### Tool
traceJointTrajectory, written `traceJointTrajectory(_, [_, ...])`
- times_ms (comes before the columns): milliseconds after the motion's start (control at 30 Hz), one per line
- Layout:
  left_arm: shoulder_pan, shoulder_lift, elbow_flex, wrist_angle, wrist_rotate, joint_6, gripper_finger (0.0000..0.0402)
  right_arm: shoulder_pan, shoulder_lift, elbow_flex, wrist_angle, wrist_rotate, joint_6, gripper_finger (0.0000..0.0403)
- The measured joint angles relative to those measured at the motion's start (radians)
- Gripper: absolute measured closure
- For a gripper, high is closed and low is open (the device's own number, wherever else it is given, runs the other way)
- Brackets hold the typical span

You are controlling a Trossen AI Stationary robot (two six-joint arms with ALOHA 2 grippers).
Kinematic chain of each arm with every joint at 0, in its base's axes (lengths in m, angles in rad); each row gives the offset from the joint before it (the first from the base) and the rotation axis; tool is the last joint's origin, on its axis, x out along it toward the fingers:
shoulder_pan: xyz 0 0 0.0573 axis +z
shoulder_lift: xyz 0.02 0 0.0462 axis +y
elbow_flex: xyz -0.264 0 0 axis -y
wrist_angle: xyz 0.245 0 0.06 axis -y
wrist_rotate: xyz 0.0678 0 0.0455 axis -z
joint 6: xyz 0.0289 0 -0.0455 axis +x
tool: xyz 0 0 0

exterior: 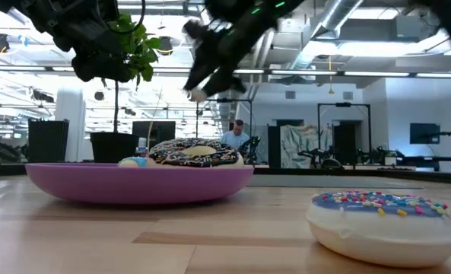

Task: Pick & Place donuts
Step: Put the top small blue donut on the white plate

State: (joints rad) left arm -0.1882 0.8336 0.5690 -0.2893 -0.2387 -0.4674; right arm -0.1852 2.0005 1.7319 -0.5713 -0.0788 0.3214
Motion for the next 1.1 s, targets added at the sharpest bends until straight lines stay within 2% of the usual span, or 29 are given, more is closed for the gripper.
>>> traceJointTrajectory(200, [-0.011,-0.062,0.0,-0.008,-0.005,0.064,0.0095,-0.003,0.318,0.386,-0.312,-0.023,-0.027,0.0237])
traceJointTrajectory(367, [-0.011,-0.106,0.0,-0.021,-0.006,0.1,0.0095,-0.02,0.498,0.608,-0.482,-0.022,-0.027,0.0237])
traceJointTrajectory(633, [-0.011,-0.128,0.0,-0.044,-0.002,0.094,0.0095,-0.032,0.538,0.599,-0.514,-0.004,0.009,0.0237])
traceJointTrajectory(867, [-0.011,-0.128,0.0,-0.063,-0.001,0.092,0.0095,-0.031,0.541,0.599,-0.476,0.029,0.011,0.0235])
traceJointTrajectory(1100, [-0.011,-0.128,0.0,-0.067,0.016,0.088,0.0095,-0.032,0.541,0.599,-0.466,0.038,0.045,0.0202])
